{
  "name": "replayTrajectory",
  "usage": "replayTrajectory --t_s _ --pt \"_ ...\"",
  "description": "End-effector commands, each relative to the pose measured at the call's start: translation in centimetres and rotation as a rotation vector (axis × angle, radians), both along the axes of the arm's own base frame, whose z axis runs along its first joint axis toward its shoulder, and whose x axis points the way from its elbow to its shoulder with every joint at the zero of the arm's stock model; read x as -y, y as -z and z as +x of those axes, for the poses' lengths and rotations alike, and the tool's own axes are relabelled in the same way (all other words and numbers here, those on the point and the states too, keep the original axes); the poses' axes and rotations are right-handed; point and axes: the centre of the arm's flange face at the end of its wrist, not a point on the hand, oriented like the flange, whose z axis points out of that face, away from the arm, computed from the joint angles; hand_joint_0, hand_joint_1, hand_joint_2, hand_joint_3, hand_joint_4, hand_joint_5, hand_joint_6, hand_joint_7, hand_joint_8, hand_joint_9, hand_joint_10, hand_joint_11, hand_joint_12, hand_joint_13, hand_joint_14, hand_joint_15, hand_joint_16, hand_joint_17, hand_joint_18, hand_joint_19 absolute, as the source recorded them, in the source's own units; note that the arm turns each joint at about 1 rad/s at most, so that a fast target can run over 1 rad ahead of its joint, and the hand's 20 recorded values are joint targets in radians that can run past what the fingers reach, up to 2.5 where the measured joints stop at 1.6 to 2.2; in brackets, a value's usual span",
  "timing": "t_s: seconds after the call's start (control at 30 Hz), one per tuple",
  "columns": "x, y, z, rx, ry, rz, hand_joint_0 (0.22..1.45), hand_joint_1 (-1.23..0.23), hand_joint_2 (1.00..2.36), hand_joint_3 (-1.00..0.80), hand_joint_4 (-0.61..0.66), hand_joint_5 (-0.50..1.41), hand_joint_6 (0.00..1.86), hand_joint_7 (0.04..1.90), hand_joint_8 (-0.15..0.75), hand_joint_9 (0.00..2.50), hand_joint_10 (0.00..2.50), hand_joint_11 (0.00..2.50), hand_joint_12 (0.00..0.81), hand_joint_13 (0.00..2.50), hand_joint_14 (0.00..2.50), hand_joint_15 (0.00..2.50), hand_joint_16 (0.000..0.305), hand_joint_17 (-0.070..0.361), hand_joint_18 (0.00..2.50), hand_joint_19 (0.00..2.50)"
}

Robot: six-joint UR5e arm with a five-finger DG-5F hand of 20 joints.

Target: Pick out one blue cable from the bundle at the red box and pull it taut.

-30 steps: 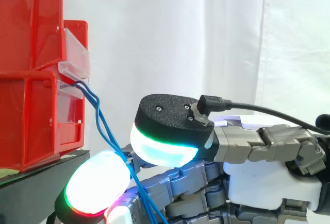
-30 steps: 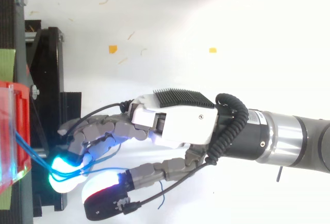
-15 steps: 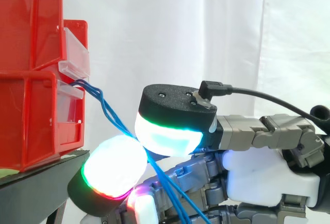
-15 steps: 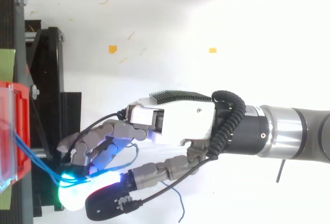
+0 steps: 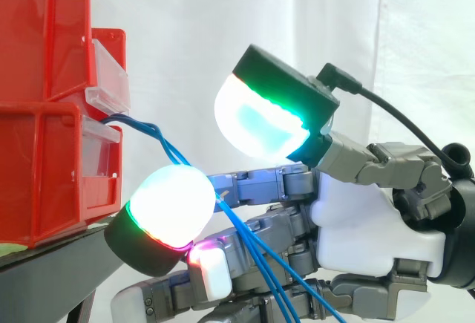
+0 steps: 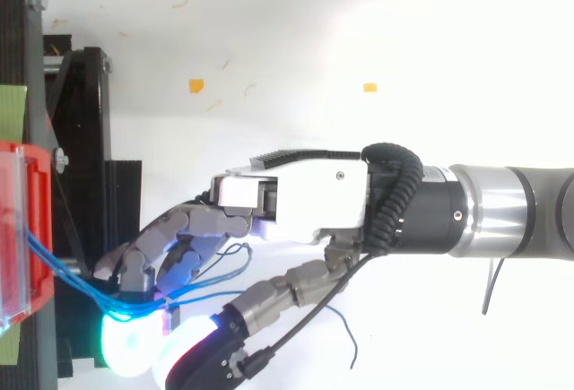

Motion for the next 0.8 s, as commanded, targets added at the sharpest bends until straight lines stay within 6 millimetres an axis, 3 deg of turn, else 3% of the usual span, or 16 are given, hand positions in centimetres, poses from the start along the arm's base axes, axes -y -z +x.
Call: replayTrajectory --t_s 0.0,0.3,0.77 --pt "0.46 0.02 -0.06 -0.019 0.004 -0.014 0.51 -0.52 1.00 -0.50 0.19 -0.17 0.82 0.79 0.307 0.81 0.02 0.73 0.336 0.37 0.01 0.23 0.045 0.101 0.56 0.61" --pt "0.80 0.23 -0.21 -0.040 0.108 -0.185 0.49 -0.51 1.00 -0.50 0.21 -0.16 0.77 0.80 0.316 0.77 0.02 0.70 0.345 0.37 0.01 0.22 0.047 0.105 0.55 0.60" --pt "0.99 0.38 -0.36 -0.057 0.136 -0.202 0.51 -0.58 1.00 -0.50 0.20 -0.17 0.73 0.83 0.293 0.73 0.02 0.70 0.334 0.37 0.01 0.22 0.044 0.100 0.54 0.62"
